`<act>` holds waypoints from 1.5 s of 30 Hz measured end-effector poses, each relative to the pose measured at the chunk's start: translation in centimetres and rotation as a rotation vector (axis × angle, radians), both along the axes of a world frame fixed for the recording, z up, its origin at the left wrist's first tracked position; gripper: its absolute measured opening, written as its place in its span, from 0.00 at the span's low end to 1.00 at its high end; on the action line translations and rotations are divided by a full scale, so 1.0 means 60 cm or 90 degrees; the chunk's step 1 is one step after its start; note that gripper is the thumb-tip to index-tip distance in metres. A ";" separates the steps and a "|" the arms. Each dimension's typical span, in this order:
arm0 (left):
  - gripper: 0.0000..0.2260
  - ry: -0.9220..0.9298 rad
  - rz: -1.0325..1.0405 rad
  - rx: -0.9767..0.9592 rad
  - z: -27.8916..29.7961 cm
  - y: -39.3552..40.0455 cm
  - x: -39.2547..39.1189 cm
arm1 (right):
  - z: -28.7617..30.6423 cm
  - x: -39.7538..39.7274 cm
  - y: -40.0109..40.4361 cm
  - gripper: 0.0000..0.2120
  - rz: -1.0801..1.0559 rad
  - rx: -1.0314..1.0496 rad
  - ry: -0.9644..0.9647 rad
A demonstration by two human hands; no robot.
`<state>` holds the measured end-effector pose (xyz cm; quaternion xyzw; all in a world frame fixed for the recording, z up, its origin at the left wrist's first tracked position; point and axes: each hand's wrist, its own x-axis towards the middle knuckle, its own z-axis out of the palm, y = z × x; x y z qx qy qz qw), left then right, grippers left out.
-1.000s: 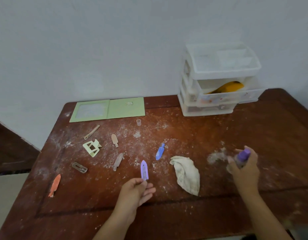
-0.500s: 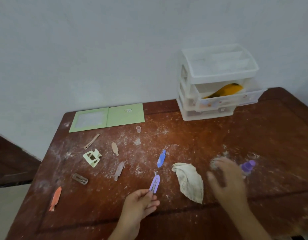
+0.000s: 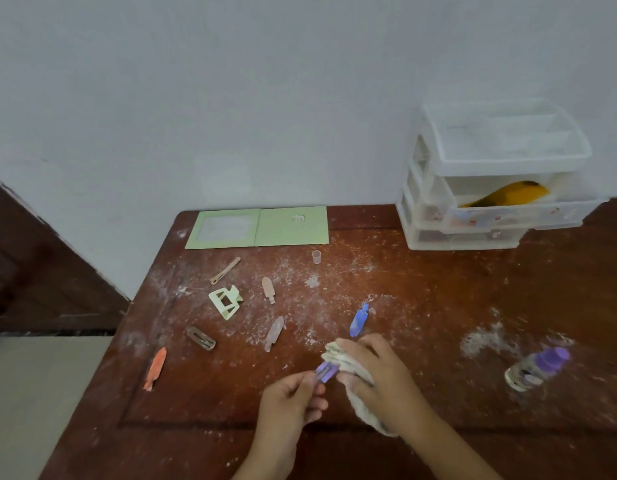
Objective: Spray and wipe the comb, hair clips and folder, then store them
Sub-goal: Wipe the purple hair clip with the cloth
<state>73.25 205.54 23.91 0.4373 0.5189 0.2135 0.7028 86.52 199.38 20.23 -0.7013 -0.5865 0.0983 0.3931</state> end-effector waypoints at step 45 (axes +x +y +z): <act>0.13 -0.059 0.039 0.050 0.027 0.007 -0.033 | 0.045 -0.009 -0.028 0.14 -0.019 0.122 0.038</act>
